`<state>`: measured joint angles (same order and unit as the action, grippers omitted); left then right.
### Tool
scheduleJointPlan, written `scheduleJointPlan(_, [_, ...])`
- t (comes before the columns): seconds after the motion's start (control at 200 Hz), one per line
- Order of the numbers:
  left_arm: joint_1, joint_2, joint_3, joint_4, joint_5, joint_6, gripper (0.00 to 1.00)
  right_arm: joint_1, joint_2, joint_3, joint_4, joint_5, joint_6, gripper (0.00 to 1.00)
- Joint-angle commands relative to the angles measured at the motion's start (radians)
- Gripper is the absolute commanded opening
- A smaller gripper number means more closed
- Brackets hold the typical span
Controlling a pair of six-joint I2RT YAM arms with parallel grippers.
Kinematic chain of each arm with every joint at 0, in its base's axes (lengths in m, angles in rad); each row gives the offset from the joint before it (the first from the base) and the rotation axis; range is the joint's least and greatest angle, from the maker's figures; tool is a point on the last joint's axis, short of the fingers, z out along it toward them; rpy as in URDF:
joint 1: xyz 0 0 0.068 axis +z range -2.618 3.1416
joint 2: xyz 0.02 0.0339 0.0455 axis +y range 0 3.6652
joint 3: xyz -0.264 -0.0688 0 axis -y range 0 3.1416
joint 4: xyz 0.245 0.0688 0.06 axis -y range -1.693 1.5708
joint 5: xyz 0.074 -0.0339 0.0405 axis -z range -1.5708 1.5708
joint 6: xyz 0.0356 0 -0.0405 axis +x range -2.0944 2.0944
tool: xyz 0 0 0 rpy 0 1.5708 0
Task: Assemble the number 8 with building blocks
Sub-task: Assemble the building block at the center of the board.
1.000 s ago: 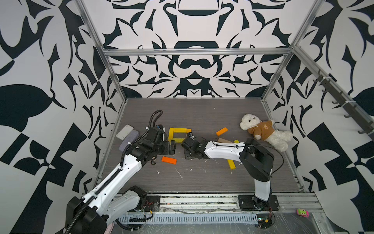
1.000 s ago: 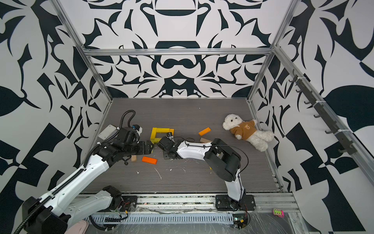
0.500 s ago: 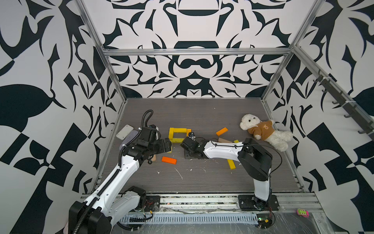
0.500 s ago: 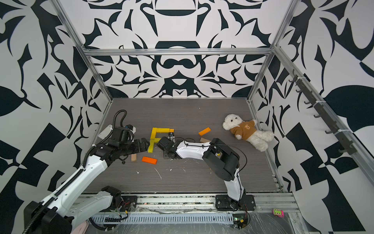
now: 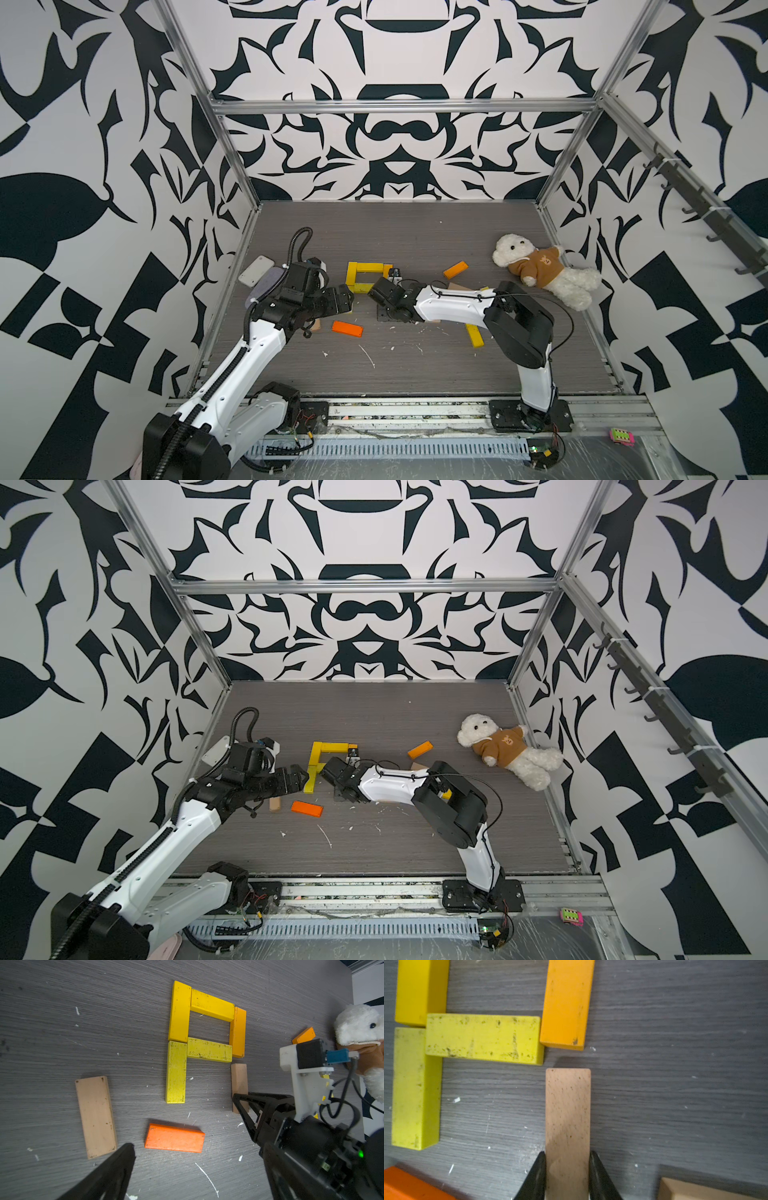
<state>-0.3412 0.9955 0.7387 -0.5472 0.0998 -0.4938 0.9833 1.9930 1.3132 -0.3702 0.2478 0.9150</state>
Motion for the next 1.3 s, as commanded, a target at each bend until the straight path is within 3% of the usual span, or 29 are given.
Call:
scheduleJointPlan(0.0, [0.012, -0.018, -0.016, 0.007, 0.02, 0.005, 0.99, -0.006, -0.002, 0.039, -0.028, 0.025, 0.025, 0.28])
scheduleJointPlan(0.935, [0.04, -0.003, -0.036, 0.041, 0.076, 0.0, 0.99, -0.025, 0.05, 0.089, -0.018, 0.01, 0.03, 0.28])
scheduleJointPlan(1.11, [0.042, 0.0, -0.038, 0.045, 0.081, 0.002, 0.99, -0.026, 0.049, 0.087, -0.008, 0.007, 0.03, 0.31])
scheduleJointPlan(1.295, [0.043, 0.005, -0.04, 0.049, 0.083, 0.002, 0.99, -0.025, 0.041, 0.076, 0.007, 0.007, 0.028, 0.41])
